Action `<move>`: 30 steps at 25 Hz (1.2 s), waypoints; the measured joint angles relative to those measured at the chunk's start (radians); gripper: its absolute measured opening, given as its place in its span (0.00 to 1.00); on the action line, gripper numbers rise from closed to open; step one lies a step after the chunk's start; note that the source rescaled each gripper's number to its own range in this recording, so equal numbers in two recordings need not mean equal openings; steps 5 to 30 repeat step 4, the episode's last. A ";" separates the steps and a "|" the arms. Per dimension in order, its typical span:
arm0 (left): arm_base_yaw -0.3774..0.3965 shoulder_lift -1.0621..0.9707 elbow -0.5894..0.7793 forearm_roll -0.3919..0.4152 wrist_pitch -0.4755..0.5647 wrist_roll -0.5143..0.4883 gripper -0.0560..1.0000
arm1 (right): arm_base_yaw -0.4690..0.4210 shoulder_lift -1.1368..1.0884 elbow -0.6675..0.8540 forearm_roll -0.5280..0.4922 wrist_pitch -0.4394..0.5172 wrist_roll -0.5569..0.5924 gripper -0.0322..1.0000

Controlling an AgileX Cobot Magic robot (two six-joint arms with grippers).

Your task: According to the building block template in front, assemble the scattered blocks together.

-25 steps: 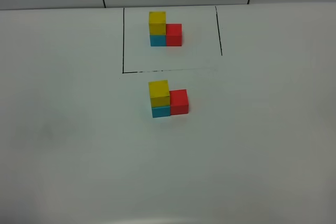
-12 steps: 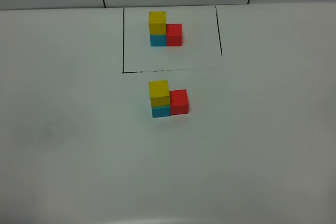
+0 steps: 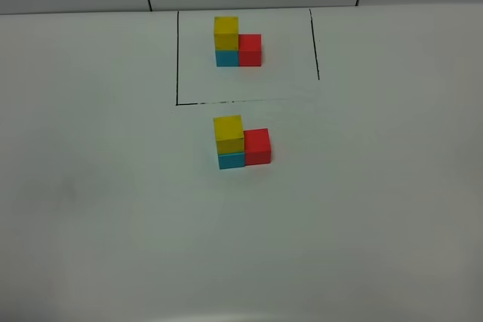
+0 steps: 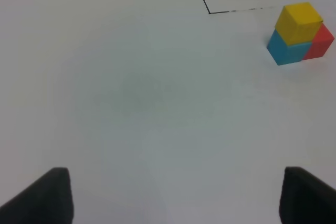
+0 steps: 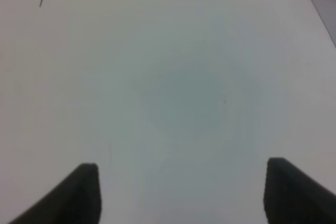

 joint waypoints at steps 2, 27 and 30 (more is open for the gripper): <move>0.000 0.000 0.000 0.000 0.000 0.000 0.77 | 0.000 0.000 0.000 0.000 0.000 0.000 0.40; 0.000 0.000 0.000 0.000 0.000 0.000 0.77 | 0.000 0.000 0.000 0.000 0.000 0.000 0.40; 0.000 0.000 0.000 0.000 0.000 0.000 0.77 | 0.000 0.000 0.000 0.000 0.000 0.000 0.40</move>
